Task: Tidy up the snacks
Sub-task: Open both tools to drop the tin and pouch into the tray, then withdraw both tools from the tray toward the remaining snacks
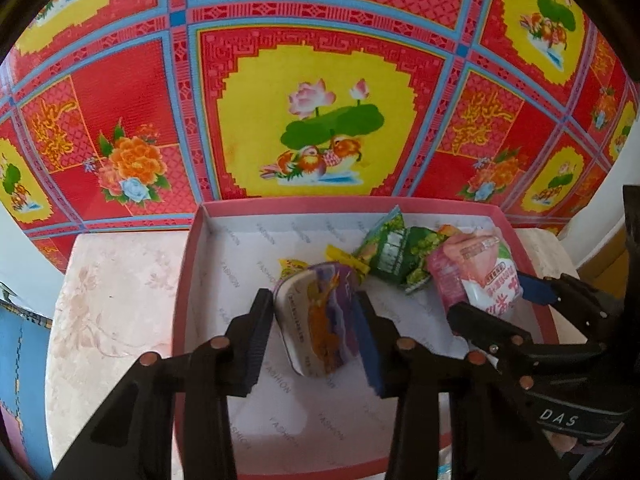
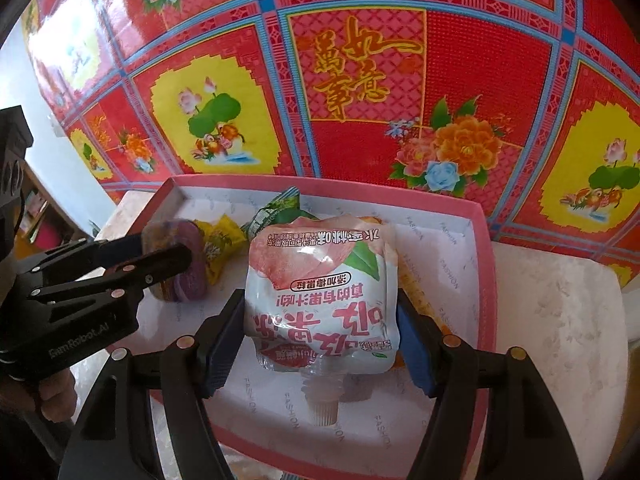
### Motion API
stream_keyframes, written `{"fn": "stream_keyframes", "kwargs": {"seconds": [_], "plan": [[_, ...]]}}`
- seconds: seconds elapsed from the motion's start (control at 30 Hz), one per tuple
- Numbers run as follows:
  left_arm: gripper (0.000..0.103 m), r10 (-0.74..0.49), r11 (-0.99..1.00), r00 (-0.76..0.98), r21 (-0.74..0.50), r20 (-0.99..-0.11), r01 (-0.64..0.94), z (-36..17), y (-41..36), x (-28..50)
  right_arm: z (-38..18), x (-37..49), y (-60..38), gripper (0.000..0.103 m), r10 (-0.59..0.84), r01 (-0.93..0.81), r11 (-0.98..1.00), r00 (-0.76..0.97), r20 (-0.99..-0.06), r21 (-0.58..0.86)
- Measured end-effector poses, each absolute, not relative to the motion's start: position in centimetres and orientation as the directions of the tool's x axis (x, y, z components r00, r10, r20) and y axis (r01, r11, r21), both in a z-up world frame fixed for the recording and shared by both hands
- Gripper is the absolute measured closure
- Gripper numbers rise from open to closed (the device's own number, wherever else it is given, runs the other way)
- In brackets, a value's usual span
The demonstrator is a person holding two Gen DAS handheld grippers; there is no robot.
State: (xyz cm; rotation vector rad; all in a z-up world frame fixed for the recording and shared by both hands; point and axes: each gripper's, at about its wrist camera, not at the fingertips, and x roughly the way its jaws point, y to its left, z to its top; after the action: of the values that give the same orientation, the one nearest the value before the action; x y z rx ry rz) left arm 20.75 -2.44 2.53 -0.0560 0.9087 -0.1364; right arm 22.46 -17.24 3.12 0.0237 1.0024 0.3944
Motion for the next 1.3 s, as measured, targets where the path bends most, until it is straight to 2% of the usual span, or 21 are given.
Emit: {"fn": "stream_keyframes", "kwargs": {"seconds": [0.17,0.3,0.87,1.3], "plan": [[0.060,-0.148,0.989,0.595,-0.109,-0.790,0.101,2.6,-3.1,20.9,3.5,22.4,-17.9,0.030,0.333,-0.297,0.932,0.484,-0.809,0.206],[0.052,-0.155,0.988,0.587,-0.117,-0.795,0.101,3.0,-3.3,20.4,4.3,21.9,-18.3,0.020,0.331,-0.294,0.934,0.507,-0.796,0.201],[0.051,-0.162,0.987,0.628,-0.130,-0.761,0.097,6.2,-3.0,16.5,7.8,18.2,-19.4,0.020,0.362,-0.282,0.929,0.554,-0.750,0.241],[0.051,-0.141,0.989,0.626,-0.133,-0.767,0.060,6.8,-2.7,12.5,8.6,14.0,-20.0,0.020,0.342,-0.264,0.937,0.548,-0.763,0.231]]}}
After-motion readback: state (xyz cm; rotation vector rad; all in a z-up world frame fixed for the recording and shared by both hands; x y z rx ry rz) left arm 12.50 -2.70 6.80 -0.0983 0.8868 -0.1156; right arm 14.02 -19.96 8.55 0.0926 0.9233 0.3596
